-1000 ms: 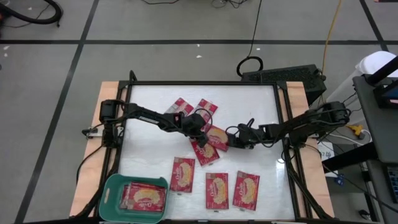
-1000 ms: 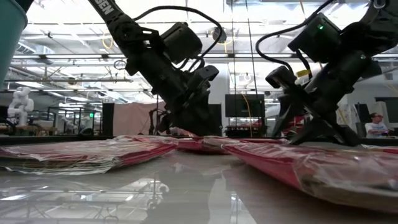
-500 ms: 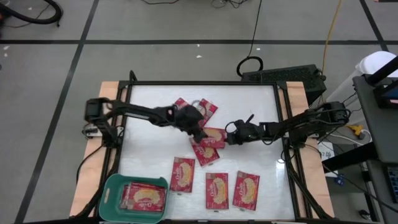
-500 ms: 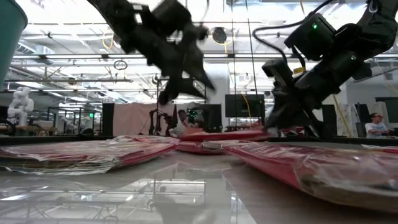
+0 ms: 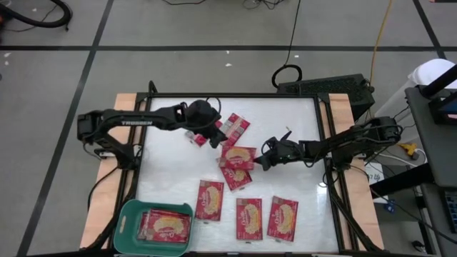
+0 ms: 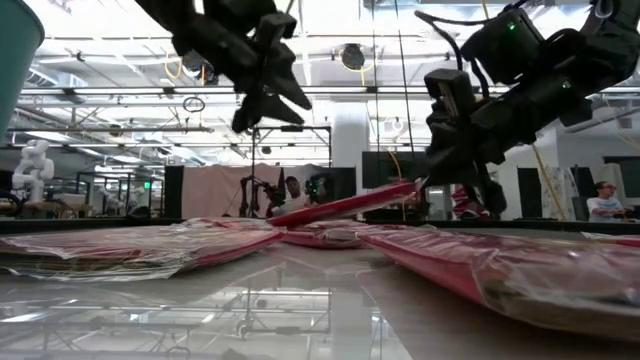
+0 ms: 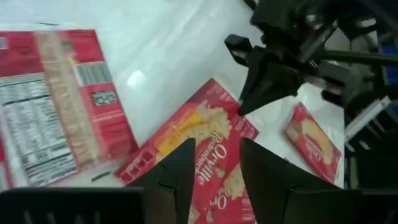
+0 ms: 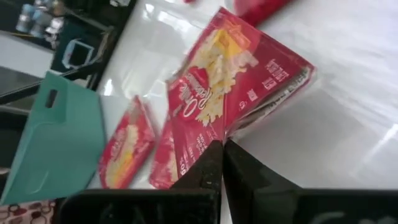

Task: Sort popcorn bags into baskets
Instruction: Put the red popcorn bag into the green bin

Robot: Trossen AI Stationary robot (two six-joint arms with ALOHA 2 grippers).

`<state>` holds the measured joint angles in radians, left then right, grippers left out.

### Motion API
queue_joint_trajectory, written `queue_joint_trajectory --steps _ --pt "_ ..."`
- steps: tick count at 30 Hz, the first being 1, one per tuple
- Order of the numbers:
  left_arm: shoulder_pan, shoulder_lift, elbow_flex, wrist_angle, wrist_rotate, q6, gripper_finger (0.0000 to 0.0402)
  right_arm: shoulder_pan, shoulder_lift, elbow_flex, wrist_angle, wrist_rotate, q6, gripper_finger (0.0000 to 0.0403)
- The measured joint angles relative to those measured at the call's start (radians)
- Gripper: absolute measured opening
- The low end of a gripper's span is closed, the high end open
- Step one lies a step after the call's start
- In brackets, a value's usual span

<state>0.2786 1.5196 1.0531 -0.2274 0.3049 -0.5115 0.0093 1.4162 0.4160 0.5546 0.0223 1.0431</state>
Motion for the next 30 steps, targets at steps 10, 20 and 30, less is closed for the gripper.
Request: queue_joint_trajectory --steps 10,20,30 --pt "0.013 0.022 0.000 0.100 0.090 0.075 0.0238 0.035 0.000 0.025 0.083 -0.054 -0.216 0.0000" --pt "-0.008 0.144 0.000 0.153 0.223 0.161 0.0322 0.036 0.000 0.048 0.054 -0.053 -0.382 0.0000" --pt "-0.076 0.298 0.000 0.169 0.244 0.204 0.0260 0.037 0.000 0.048 0.055 -0.054 -0.436 0.0000"
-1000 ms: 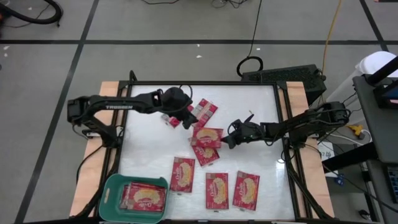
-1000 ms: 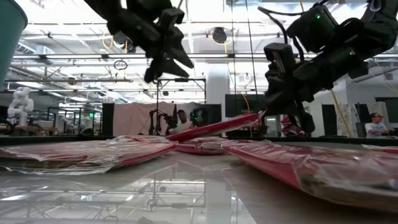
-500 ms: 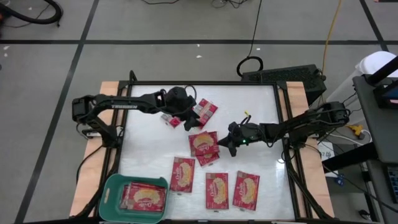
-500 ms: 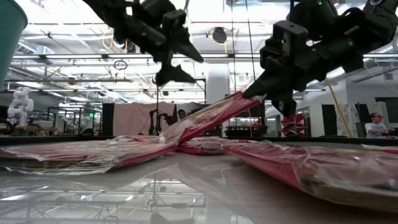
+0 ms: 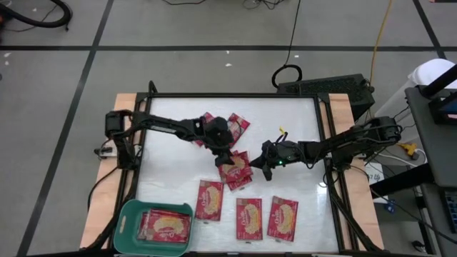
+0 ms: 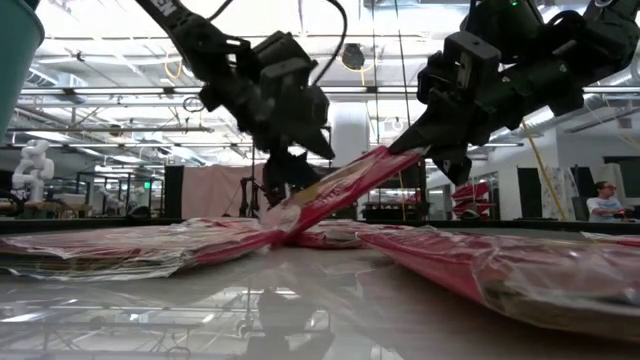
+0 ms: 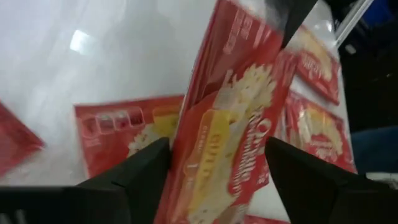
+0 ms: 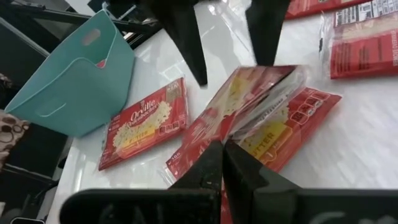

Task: Sort popcorn bags into baskets
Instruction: Put the red popcorn bag into the green bin

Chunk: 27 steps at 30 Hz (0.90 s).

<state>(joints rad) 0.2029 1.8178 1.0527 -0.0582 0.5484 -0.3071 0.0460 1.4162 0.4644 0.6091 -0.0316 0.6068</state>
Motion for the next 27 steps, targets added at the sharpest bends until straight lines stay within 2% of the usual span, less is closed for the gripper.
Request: queue_joint_trajectory --steps 6,14,16,21,27 --pt "-0.028 0.024 0.000 0.011 0.000 0.032 0.0179 0.000 0.000 0.000 0.000 0.000 -0.003 0.0000" --pt "-0.059 0.016 0.000 0.046 0.010 0.042 0.0025 0.000 0.000 -0.002 -0.001 0.002 0.003 0.0000" --pt "-0.062 0.016 0.000 0.053 0.010 0.007 0.0016 0.000 0.000 -0.002 0.000 -0.004 0.025 0.0000" --pt "-0.071 -0.041 -0.001 0.022 0.004 -0.030 0.0029 -0.002 -0.032 -0.002 0.008 -0.046 0.136 0.0007" --pt "-0.066 -0.184 0.000 -0.094 -0.003 -0.066 0.0014 -0.021 -0.184 0.004 -0.137 -0.093 0.309 0.0068"
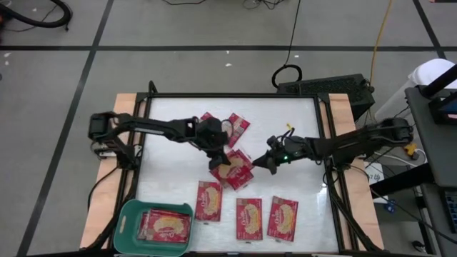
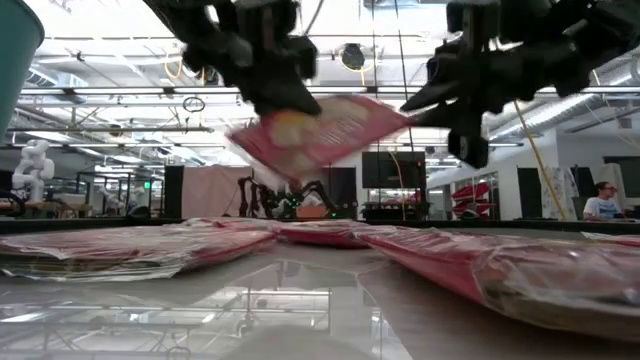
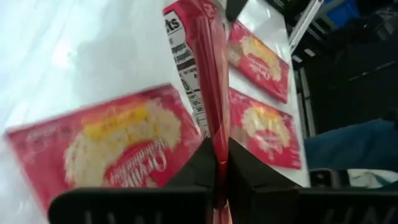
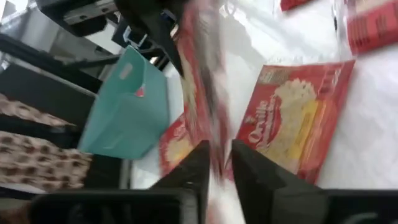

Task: Sort popcorn bags into baskets
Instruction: Put the red popcorn bag into the green bin

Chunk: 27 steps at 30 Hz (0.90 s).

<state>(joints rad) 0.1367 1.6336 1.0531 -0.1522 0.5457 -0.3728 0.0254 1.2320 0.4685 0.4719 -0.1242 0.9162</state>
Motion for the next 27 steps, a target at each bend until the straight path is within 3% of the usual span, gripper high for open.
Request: queue_joint_trajectory --steps 6,14,19,27 --pt "0.000 -0.144 0.000 -0.014 0.002 -0.093 0.0023 -0.013 -0.125 0.179 -0.344 -0.035 0.048 0.0116" --pt "0.000 -0.289 0.000 -0.191 0.004 -0.102 0.0014 -0.030 -0.066 0.581 -0.752 -0.036 -0.014 0.0120" --pt "-0.008 -0.324 -0.002 -0.285 0.009 -0.050 0.0023 -0.053 0.057 0.774 -0.824 -0.159 -0.052 0.0143" --pt "-0.036 -0.366 0.002 -0.330 0.015 0.037 0.0014 -0.055 0.260 0.916 -0.815 -0.132 -0.169 0.0202"
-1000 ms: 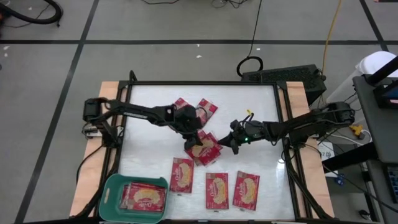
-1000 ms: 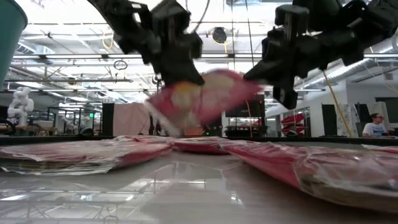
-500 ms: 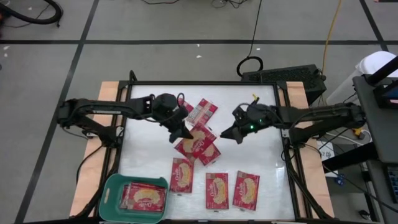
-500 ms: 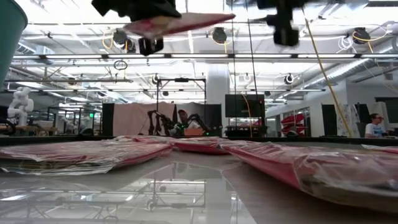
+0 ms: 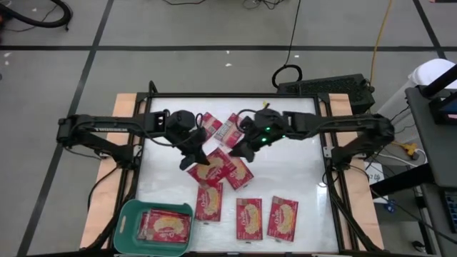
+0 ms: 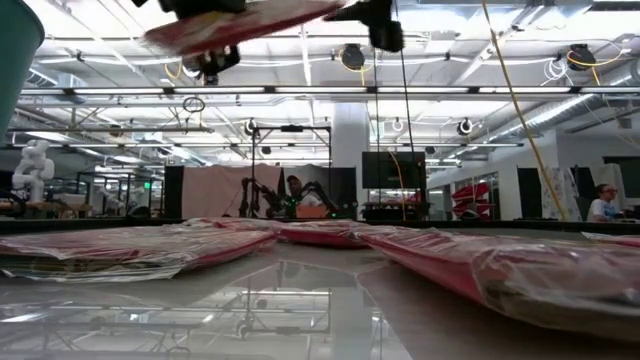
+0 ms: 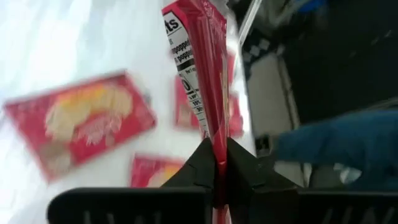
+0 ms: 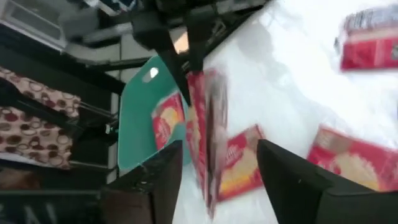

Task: Sort popcorn bags into baskets
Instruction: Put the red popcorn bag into the green bin

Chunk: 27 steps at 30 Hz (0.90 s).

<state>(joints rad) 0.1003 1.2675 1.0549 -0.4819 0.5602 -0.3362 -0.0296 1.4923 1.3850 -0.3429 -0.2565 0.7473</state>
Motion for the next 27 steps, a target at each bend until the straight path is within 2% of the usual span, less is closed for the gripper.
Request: queue_joint_trajectory --steps 5,10,15,22,27 --pt "0.000 -0.001 -0.002 -0.040 0.000 0.032 0.0021 0.004 0.081 0.001 0.099 -0.009 -0.006 0.0207" --pt "0.000 -0.001 -0.002 -0.053 0.000 0.059 0.0022 0.021 0.146 0.000 0.174 -0.060 0.005 0.0187" --pt "0.002 0.000 -0.002 -0.055 0.000 0.071 0.0019 0.050 0.197 0.000 0.220 -0.063 -0.003 0.0137" --pt "0.003 0.000 -0.002 -0.066 0.004 0.063 0.0045 0.060 0.204 0.000 0.225 -0.061 -0.015 0.0038" --pt "0.003 -0.001 -0.002 -0.051 -0.009 0.011 0.0059 0.043 0.197 0.000 0.222 -0.067 -0.058 0.0008"
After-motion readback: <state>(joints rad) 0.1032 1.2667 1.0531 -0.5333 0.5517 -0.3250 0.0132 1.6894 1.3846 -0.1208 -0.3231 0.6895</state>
